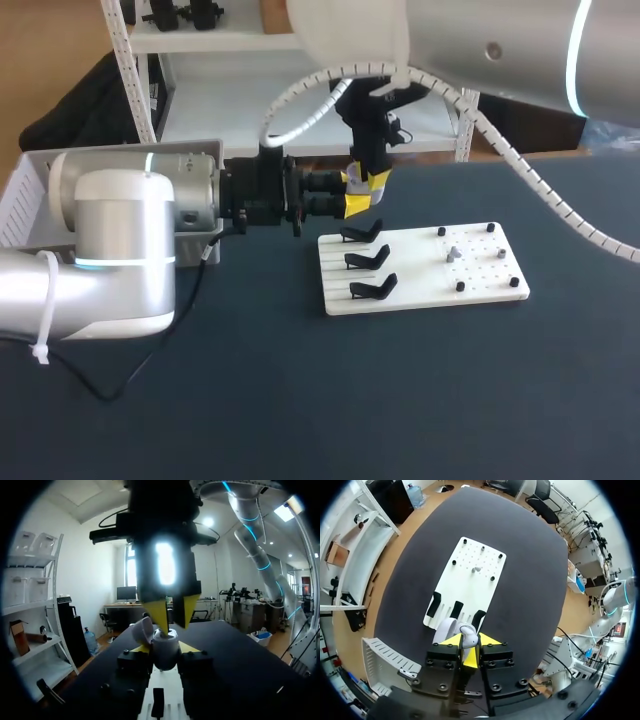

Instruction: Pick up each earbud case from the left stands, insert the matching earbuds, close the lid, and place the case in the box.

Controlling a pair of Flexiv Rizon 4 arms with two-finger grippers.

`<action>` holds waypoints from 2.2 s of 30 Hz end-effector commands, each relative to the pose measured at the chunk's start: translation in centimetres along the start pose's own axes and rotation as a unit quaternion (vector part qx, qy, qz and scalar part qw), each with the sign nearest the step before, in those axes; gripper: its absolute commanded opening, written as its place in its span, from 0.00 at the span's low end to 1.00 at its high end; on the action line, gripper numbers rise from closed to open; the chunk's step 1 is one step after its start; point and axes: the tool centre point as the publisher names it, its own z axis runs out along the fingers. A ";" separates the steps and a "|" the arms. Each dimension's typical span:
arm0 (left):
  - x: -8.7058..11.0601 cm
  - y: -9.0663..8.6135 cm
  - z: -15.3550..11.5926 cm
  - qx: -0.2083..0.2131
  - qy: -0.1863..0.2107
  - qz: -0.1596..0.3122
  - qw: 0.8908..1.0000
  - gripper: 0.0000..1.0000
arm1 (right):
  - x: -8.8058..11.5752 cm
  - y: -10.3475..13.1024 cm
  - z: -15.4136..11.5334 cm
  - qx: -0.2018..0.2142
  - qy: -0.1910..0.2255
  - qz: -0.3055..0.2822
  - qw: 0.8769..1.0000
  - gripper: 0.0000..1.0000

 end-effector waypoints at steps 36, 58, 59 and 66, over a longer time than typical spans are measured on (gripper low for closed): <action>0.0 0.1 -0.1 -0.002 -0.001 0.000 1.000 0.00 | -0.4 -5.3 -3.9 -0.129 0.057 -0.159 0.977 0.29; 0.0 0.1 -0.1 -0.002 -0.001 0.000 1.000 0.00 | -3.8 -9.9 -3.9 -0.204 0.072 -0.384 0.897 1.00; 0.0 0.1 -0.1 -0.002 -0.001 0.000 1.000 0.00 | -3.8 -9.9 -3.9 -0.204 0.072 -0.384 0.897 1.00; 0.0 0.1 -0.1 -0.002 -0.001 0.000 1.000 0.00 | -3.7 -9.9 -3.3 -0.215 0.068 -0.391 0.892 1.00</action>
